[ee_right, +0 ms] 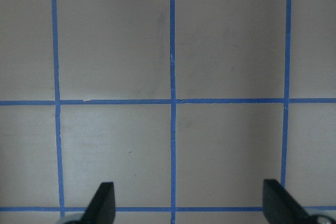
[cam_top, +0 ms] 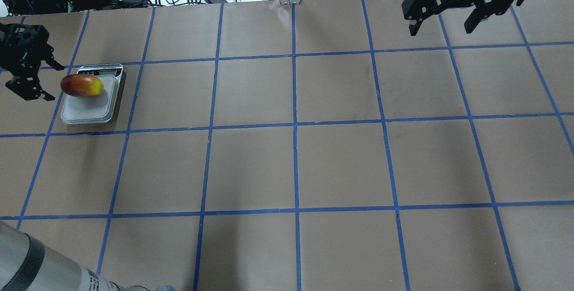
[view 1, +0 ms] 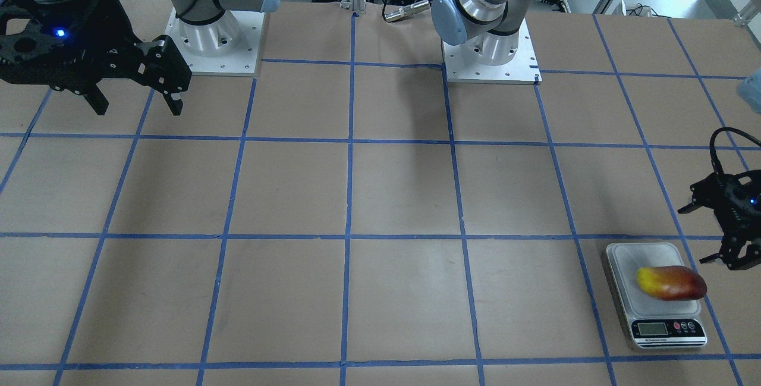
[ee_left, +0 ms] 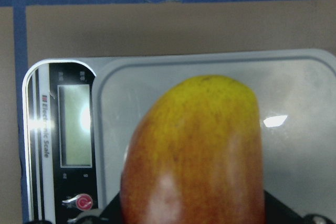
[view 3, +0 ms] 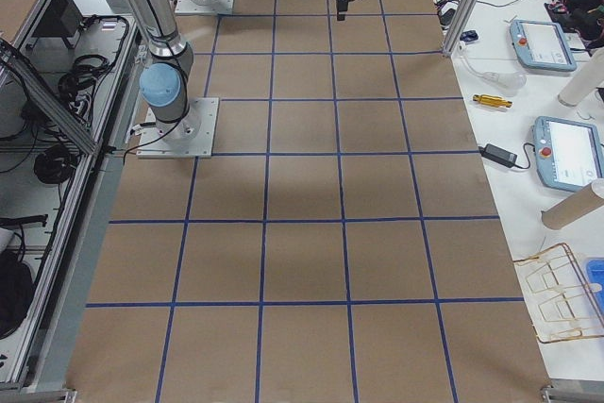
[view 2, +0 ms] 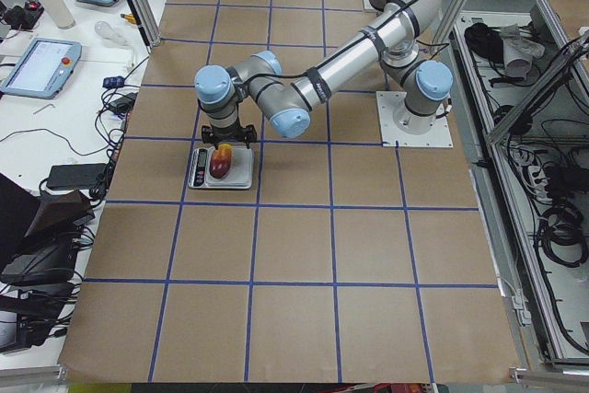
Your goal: Weigh mango
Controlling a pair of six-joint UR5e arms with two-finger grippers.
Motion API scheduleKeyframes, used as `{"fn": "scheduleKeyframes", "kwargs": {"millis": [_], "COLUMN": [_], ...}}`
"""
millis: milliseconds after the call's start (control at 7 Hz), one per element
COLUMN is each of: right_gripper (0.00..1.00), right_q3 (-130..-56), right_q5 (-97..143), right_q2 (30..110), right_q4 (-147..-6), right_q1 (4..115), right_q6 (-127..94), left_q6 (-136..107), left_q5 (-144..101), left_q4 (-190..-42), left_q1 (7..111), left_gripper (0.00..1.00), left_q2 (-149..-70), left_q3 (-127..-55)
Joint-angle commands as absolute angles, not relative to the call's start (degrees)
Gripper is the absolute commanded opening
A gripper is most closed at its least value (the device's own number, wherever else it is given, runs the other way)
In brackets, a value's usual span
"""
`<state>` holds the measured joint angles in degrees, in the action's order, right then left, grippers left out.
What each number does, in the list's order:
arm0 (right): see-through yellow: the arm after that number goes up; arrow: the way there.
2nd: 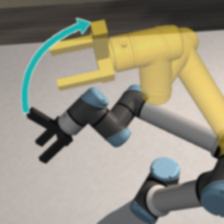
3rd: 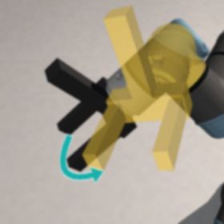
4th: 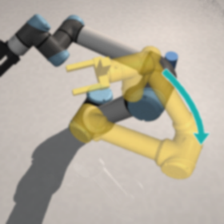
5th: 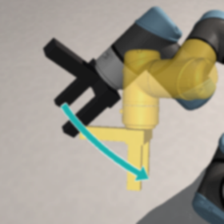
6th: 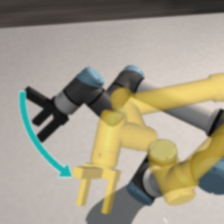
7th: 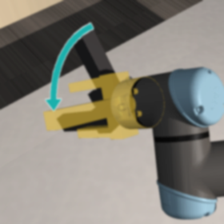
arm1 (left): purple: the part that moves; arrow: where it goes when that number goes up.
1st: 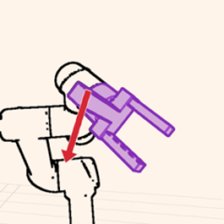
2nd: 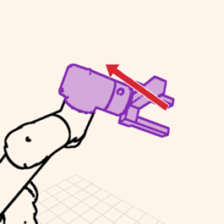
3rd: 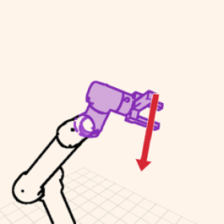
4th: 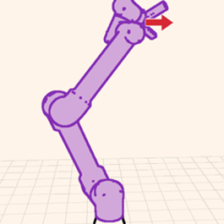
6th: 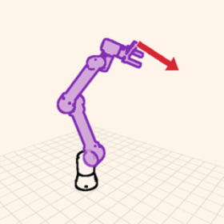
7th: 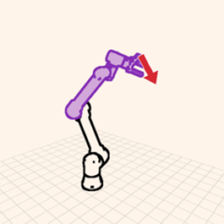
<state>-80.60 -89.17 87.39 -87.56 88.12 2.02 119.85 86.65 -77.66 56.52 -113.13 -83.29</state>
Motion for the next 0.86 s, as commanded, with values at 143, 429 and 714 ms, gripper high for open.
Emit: {"fn": "scheduleKeyframes", "kwargs": {"millis": [143, 429, 714], "right_gripper": [1.00, 1.00, 1.00], "right_q3": [-80.60, -80.60, -80.60], "right_q5": [-89.21, -89.21, -89.12], "right_q2": [87.36, 87.36, 87.36], "right_q4": [-87.54, -87.54, -87.54], "right_q1": [88.15, 88.15, 88.15], "right_q6": [2.02, 2.02, 2.02], "left_q6": [115.24, 112.00, 93.52], "left_q5": [89.12, 90.52, 89.66], "left_q4": [-91.11, -97.95, -100.72], "left_q1": [56.08, 56.16, 57.65], "left_gripper": [1.00, 1.00, 1.00], "left_q2": [-100.50, -92.58, -89.57], "left_q3": [-85.94, -86.92, -86.22]}}
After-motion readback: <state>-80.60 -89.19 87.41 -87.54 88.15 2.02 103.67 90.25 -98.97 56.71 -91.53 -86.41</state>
